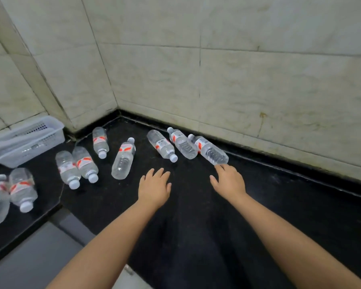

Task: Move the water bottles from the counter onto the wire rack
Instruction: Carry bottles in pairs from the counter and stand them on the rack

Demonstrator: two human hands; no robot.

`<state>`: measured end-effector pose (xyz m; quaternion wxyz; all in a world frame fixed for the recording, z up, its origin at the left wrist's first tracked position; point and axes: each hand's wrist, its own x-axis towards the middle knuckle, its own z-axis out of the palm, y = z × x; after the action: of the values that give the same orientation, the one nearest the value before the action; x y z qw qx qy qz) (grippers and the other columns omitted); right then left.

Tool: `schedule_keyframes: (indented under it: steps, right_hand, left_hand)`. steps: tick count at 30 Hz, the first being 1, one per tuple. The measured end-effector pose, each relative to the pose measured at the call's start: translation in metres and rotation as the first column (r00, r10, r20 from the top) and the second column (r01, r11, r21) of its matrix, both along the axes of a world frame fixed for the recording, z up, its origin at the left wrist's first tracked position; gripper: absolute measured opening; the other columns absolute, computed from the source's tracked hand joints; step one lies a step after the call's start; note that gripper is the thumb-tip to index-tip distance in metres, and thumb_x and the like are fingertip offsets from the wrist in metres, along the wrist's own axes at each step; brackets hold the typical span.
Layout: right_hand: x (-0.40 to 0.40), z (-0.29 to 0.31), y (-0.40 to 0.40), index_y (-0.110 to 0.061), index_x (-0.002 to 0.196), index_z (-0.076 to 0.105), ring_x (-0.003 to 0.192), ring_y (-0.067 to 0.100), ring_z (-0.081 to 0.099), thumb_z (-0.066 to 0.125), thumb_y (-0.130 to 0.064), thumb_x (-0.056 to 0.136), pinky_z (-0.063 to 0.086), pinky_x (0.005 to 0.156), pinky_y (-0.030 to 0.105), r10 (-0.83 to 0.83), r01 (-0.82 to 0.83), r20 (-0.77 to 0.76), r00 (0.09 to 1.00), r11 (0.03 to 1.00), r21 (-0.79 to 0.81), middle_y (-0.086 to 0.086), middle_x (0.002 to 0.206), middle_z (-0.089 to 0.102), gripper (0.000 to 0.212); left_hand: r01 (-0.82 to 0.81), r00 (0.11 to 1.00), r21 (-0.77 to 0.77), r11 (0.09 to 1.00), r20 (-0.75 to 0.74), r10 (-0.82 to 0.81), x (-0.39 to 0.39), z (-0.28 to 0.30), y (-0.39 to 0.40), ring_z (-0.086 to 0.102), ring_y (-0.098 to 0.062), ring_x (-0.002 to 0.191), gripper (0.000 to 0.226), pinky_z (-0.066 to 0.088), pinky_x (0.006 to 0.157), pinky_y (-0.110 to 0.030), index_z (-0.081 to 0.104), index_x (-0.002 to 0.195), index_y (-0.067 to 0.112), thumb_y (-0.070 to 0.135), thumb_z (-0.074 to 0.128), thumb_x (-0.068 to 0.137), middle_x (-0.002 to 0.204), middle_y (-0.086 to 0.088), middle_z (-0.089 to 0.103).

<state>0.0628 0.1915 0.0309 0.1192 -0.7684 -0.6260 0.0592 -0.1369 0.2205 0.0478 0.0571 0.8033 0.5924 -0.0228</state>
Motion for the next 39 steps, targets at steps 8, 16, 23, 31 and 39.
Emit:
schedule_keyframes:
  steps: [8,16,23,31,39]
  right_hand:
    - [0.006,-0.03,0.101,-0.009,0.127,0.046,0.118,0.028,0.047,0.048,-0.032,0.091,0.042,0.094,0.037,-0.262,0.267,0.057,0.963,0.956,-0.122,0.009,0.131,0.051,0.043]
    - [0.001,-0.049,0.211,-0.015,0.14,0.029,0.135,0.027,0.029,0.052,-0.041,0.088,0.025,0.111,0.037,-0.366,0.37,0.063,0.929,0.904,-0.213,0.01,0.147,0.03,0.062]
    - [0.006,-0.071,0.245,-0.012,0.13,0.046,0.108,0.037,0.056,0.041,-0.045,0.086,0.043,0.092,0.046,-0.354,0.361,0.066,0.933,0.917,-0.171,0.015,0.125,0.055,0.056]
    - [-0.004,-0.075,0.215,-0.02,0.141,0.023,0.121,0.031,0.039,0.05,-0.043,0.089,0.033,0.098,0.04,-0.408,0.42,0.101,0.907,0.874,-0.243,0.01,0.136,0.039,0.063]
    - [-0.05,-0.063,0.094,-0.017,0.134,0.03,0.118,0.029,0.041,0.054,-0.048,0.084,0.039,0.094,0.041,-0.636,0.613,0.049,0.77,0.716,-0.333,0.01,0.128,0.041,0.063]
  left_hand:
    - [0.285,0.959,-0.024,0.958,0.015,-0.285,0.004,-0.043,0.179,0.035,-0.023,0.132,0.044,0.034,0.106,-0.036,0.037,0.138,0.021,0.028,0.04,0.095,0.144,0.002,0.04]
    - [0.513,0.858,-0.062,0.856,0.065,-0.509,0.036,-0.066,0.304,0.032,-0.023,0.134,0.045,0.035,0.107,-0.035,0.035,0.138,0.015,0.018,0.041,0.094,0.146,-0.002,0.036]
    - [0.576,0.797,-0.226,0.786,-0.058,-0.601,0.075,-0.079,0.347,0.005,-0.029,0.144,0.068,0.023,0.11,-0.055,0.017,0.144,0.03,0.02,0.053,0.088,0.156,0.004,0.012]
    - [0.71,0.595,-0.307,0.634,-0.22,-0.773,0.082,-0.065,0.337,0.016,-0.029,0.137,0.056,0.036,0.097,-0.061,0.032,0.138,0.026,0.005,0.051,0.09,0.141,-0.002,0.032]
    - [0.893,0.184,-0.374,0.251,-0.206,-0.961,0.063,-0.066,0.233,0.007,-0.022,0.143,0.052,0.032,0.1,-0.056,0.034,0.136,0.028,0.006,0.049,0.091,0.147,0.002,0.026]
